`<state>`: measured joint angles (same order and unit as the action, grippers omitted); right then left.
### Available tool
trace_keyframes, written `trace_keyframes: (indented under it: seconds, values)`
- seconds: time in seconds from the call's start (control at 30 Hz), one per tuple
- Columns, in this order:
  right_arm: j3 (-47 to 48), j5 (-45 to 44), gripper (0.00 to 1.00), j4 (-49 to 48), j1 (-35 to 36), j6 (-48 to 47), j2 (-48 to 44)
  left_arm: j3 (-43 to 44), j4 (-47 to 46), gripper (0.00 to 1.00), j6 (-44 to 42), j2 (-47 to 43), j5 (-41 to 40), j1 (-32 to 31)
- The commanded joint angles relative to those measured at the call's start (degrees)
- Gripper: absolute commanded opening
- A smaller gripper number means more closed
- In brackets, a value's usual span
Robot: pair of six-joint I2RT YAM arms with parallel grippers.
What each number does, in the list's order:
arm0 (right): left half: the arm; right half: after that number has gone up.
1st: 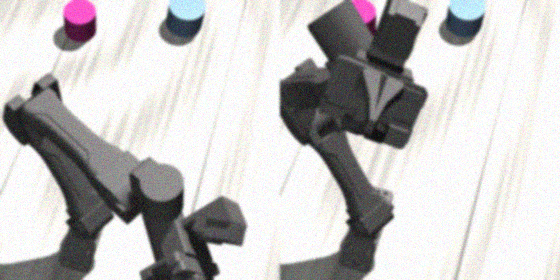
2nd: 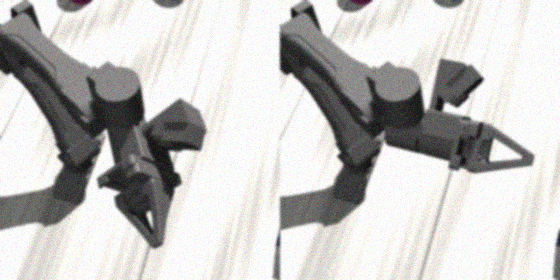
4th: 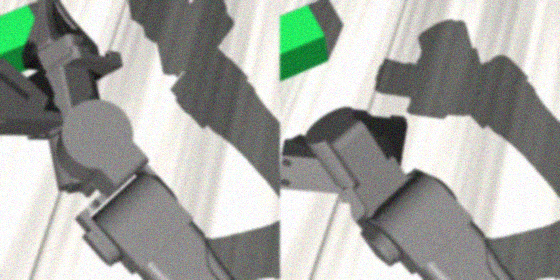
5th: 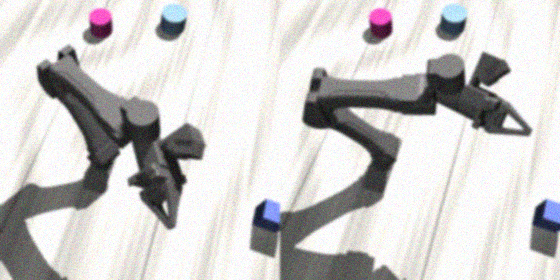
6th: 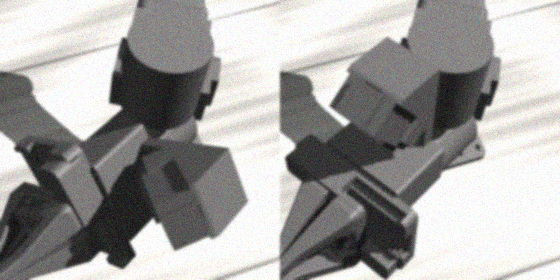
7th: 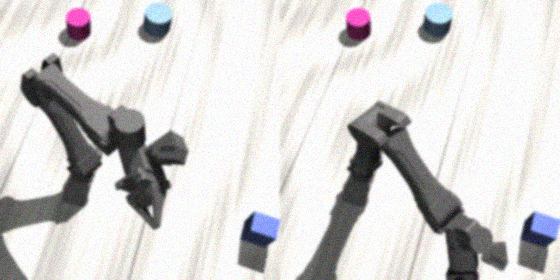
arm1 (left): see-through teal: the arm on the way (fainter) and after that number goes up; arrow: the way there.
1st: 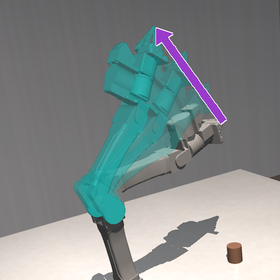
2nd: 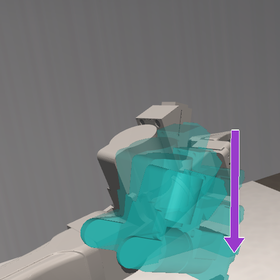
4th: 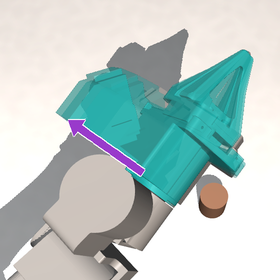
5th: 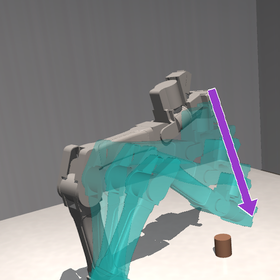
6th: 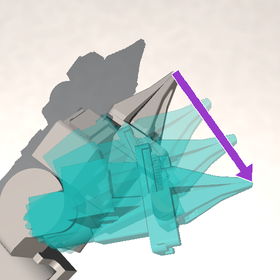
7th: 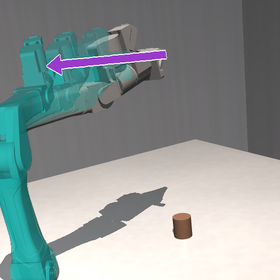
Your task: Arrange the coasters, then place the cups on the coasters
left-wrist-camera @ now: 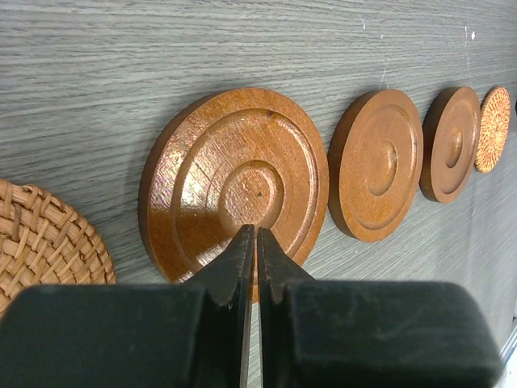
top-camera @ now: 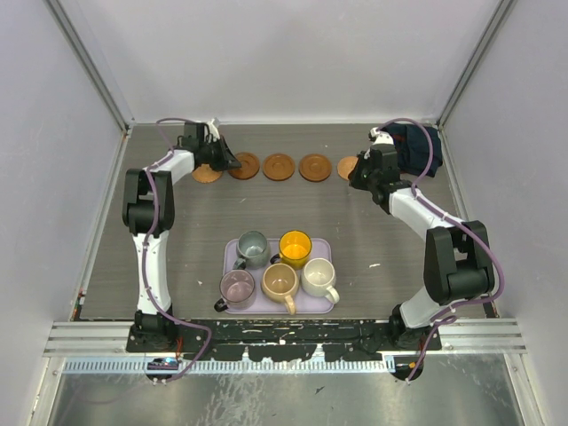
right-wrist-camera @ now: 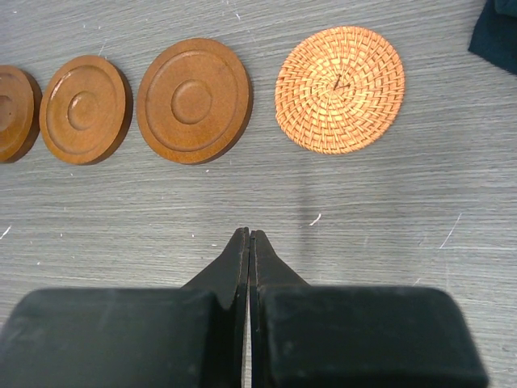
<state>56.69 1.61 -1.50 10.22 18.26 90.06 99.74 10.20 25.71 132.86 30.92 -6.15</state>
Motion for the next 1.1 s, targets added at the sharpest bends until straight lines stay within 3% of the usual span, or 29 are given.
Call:
trace_keyframes:
  seconds: [0.0,0.43,1.07]
  values:
    - [0.42,0.79,0.01,-3.19,0.06,0.48,0.18,1.45,-0.27,0.06,-1.19,-0.03,-0.33,-0.43]
    - [0.90,0.94,0.01,-3.21,0.05,0.28,1.75,4.43,1.20,0.07,-1.34,2.40,-0.63,-0.70]
    - [0.40,1.47,0.01,-3.35,0.22,0.63,1.70,-2.00,-0.77,0.07,-0.91,-0.87,-1.14,-0.68]
